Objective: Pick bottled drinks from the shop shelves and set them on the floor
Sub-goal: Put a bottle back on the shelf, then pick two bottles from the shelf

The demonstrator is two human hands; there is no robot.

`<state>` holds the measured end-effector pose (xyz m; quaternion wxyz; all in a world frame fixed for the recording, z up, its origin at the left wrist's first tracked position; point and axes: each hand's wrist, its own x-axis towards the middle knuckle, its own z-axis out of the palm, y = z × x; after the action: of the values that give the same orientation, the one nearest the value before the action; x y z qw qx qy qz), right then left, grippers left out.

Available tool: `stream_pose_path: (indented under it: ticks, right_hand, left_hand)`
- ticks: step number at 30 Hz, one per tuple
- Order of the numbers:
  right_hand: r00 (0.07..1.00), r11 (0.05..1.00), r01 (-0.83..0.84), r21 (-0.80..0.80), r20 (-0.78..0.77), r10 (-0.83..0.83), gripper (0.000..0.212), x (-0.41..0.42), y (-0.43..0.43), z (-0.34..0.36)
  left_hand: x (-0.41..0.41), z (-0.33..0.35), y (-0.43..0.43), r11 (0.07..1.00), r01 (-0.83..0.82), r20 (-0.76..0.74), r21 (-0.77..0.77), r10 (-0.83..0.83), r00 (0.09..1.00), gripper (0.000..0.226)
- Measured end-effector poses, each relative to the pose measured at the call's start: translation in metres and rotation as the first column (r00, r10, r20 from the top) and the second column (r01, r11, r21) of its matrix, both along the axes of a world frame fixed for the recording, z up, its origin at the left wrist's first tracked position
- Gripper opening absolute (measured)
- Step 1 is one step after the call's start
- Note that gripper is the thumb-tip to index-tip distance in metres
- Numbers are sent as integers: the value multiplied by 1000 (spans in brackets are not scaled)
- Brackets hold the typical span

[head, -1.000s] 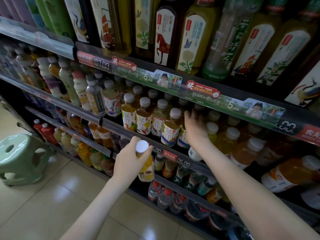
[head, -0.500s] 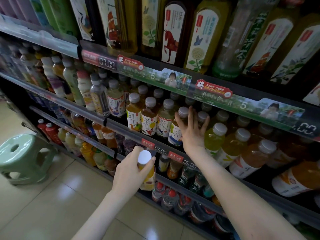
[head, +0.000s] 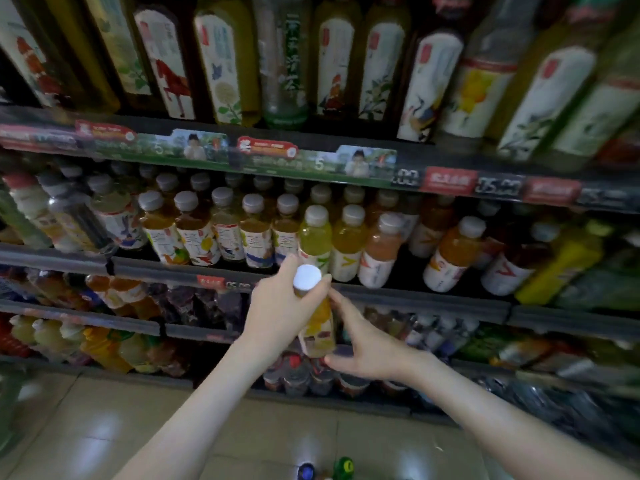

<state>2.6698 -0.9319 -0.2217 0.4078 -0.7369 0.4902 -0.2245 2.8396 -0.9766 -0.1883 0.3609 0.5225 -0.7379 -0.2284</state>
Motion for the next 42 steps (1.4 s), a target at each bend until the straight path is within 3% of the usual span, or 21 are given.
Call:
stream_pose_path:
  ticks: [3, 9, 12, 16, 20, 23, 30, 34, 36, 39, 42]
  right_hand:
    - [964, 967, 252, 23, 78, -253, 102, -48, 40, -6]
    - [803, 816, 578, -3, 176, -569, 71, -168, 155, -1]
    - [666, 703, 709, 61, 270, -695, 63, -236, 233, 3]
    - [447, 498, 861, 102, 313, -838, 56, -327, 339, 6]
    - [358, 388, 919, 69, 267, -895, 57, -407, 414, 18]
    - [306, 334, 940, 75, 251, -918, 65, -462, 445, 20]
    - [123, 185, 969, 164, 328, -937, 55, -598, 469, -2]
    - [90, 151, 970, 190, 300, -950, 60, -697, 480, 0]
    - [108, 171, 965, 197, 294, -950, 55, -753, 492, 12]
    - [127, 199, 952, 234, 291, -948, 48, -835, 519, 28]
    - [78, 152, 954, 260, 274, -959, 42, -915, 549, 36]
  left_hand:
    - [-64, 12, 20, 987, 132, -96, 91, -123, 988, 31]
    - [-208, 28, 109, 880, 432, -307, 196, -364, 879, 29]
    - [-284, 22, 166, 781, 576, -339, 243, -488, 804, 27]
    - [-380, -14, 252, 589, 734, -235, 339, -703, 672, 31]
    - [-463, -26, 325, 352, 828, -365, 436, -772, 520, 41]
    - [-520, -22, 353, 257, 862, -402, 438, -801, 443, 52]
    - [-668, -32, 386, 272, 844, -151, 462, -914, 378, 100]
    - [-779, -33, 410, 376, 818, -72, 434, -891, 448, 82]
    - [-836, -25, 420, 379, 801, -68, 463, -886, 458, 70]
    - [-922, -9, 434, 330, 814, -36, 478, -919, 394, 62]
    - [-1001, 2, 451, 265, 839, 19, 475, -956, 291, 65]
